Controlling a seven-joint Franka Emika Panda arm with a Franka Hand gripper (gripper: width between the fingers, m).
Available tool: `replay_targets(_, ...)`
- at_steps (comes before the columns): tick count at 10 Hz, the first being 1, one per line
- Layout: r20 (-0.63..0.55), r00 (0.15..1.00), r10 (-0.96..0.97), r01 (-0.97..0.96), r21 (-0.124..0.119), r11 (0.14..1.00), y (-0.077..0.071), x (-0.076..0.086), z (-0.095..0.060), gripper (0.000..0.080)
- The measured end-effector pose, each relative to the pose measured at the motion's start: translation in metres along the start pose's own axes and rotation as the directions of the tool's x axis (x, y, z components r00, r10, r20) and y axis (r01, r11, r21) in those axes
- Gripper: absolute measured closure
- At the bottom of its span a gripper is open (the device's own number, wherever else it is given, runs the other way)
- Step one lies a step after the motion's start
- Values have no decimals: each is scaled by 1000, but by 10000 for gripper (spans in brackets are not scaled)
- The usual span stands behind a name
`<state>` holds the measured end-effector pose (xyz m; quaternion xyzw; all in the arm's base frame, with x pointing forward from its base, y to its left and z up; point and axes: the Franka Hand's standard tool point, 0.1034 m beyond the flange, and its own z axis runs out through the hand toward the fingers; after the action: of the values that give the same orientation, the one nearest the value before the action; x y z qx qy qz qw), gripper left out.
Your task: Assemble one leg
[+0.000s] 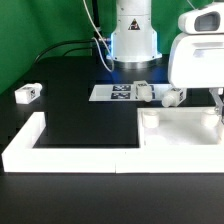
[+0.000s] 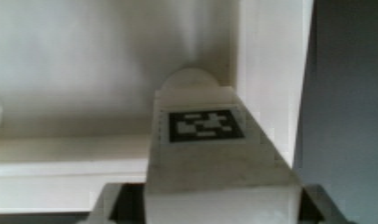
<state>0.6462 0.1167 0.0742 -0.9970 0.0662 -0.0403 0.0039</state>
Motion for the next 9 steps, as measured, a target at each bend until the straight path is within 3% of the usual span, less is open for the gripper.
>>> replay_targets(3,-10,922,388,-388,-13,922,3,-2,2,509)
replay_targets(5,55,729,682,-683,-12,730,6,-3,2,509)
replay_targets(7,115,479,870,-875,-17,484,8,-1,3,509)
replay_targets(8,123,404,906,-912,-21,410,9,-1,3,509)
replay_targets(9,123,387,914,-920,-24,392,8,-1,3,509)
